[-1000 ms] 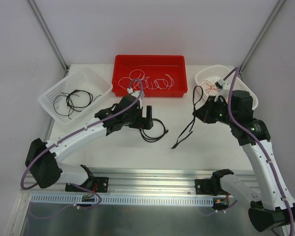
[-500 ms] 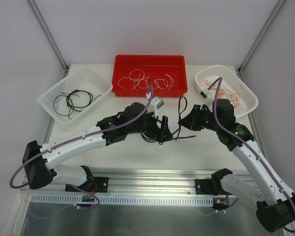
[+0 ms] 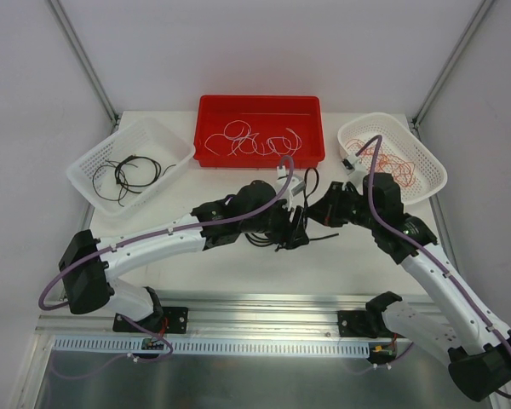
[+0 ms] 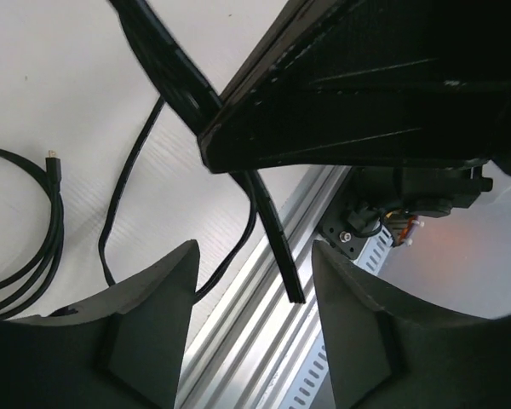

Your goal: Untangle the cables

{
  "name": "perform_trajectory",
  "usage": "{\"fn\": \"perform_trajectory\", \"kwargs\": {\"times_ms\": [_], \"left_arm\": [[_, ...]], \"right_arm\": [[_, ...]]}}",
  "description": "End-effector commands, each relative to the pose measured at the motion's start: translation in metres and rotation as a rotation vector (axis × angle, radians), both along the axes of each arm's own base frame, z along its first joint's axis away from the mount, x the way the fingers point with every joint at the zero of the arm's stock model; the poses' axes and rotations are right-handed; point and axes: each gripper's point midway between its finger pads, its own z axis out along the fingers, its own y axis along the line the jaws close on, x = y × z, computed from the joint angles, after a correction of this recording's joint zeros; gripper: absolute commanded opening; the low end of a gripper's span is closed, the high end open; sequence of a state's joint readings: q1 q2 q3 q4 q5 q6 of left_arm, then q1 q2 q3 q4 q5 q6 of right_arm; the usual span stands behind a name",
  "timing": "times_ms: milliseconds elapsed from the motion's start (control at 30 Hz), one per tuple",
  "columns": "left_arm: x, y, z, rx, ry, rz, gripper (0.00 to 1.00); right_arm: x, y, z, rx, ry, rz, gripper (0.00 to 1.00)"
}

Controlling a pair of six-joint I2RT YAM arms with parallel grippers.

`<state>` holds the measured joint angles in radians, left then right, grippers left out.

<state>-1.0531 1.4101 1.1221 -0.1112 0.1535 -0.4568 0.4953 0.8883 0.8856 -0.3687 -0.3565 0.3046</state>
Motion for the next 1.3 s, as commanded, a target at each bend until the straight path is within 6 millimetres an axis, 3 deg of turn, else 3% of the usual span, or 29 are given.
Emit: {"fn": "perform_trajectory", "kwargs": {"times_ms": [0,200,267,333,400,433,467,567,600,667,700,767,800,933,1000,1067,1200,1267], "left_arm": [[-0.003,-0.018,0.033,-0.083,-0.055,-0.052,0.54],[-0.007,-0.018,0.043,-0.101,-0.072,-0.063,0.06],[-0.007,-0.015,0.051,-0.117,-0.086,-0.062,0.0],[-0.008,-0.012,0.06,-0.133,-0.101,-0.057,0.0],[-0.008,-0.009,0.074,-0.159,-0.123,-0.054,0.0],[-0.008,-0.009,0.078,-0.165,-0.132,-0.053,0.0],[-0.007,-0.007,0.082,-0.172,-0.144,-0.051,0.0],[-0.003,-0.001,0.101,-0.188,-0.192,-0.031,0.0],[0.0,0.001,0.114,-0.197,-0.218,-0.026,0.0],[0.005,0.008,0.119,-0.167,-0.23,-0.006,0.0],[0.009,0.009,0.134,-0.177,-0.261,0.001,0.0],[0.021,0.019,0.139,-0.151,-0.274,0.034,0.0],[0.026,0.023,0.154,-0.164,-0.298,0.048,0.0],[0.062,0.051,0.18,-0.168,-0.326,0.156,0.0],[0.083,0.069,0.199,-0.19,-0.32,0.207,0.0],[0.092,0.079,0.217,-0.213,-0.337,0.231,0.0],[0.115,0.113,0.272,-0.278,-0.435,0.318,0.0],[0.125,0.129,0.285,-0.289,-0.458,0.363,0.0]], "right_arm": [[0.004,0.008,0.016,0.043,-0.05,0.005,0.01],[0.004,0.003,0.019,0.022,-0.07,-0.007,0.03],[0.003,-0.001,0.022,0.002,-0.081,-0.01,0.08],[0.0,-0.008,0.029,-0.034,-0.11,-0.014,0.2],[-0.004,-0.016,0.029,-0.072,-0.115,-0.021,0.39],[-0.006,-0.02,0.041,-0.081,-0.159,-0.018,0.46],[-0.01,-0.025,0.039,-0.107,-0.151,-0.019,0.6],[-0.013,-0.042,0.06,-0.156,-0.231,-0.054,0.74],[-0.014,-0.052,0.059,-0.195,-0.235,-0.084,0.81],[-0.018,-0.065,0.071,-0.229,-0.297,-0.107,0.88],[-0.019,-0.074,0.072,-0.254,-0.314,-0.137,0.91],[-0.023,-0.086,0.076,-0.276,-0.348,-0.174,0.98],[-0.021,-0.097,0.076,-0.298,-0.36,-0.228,1.0],[-0.024,-0.118,0.07,-0.36,-0.401,-0.292,0.97],[-0.026,-0.124,0.063,-0.381,-0.392,-0.305,0.97],[-0.028,-0.126,0.056,-0.397,-0.374,-0.306,0.97],[-0.028,-0.128,0.046,-0.419,-0.348,-0.307,0.97],[-0.028,-0.127,0.041,-0.423,-0.339,-0.3,0.97]]}}
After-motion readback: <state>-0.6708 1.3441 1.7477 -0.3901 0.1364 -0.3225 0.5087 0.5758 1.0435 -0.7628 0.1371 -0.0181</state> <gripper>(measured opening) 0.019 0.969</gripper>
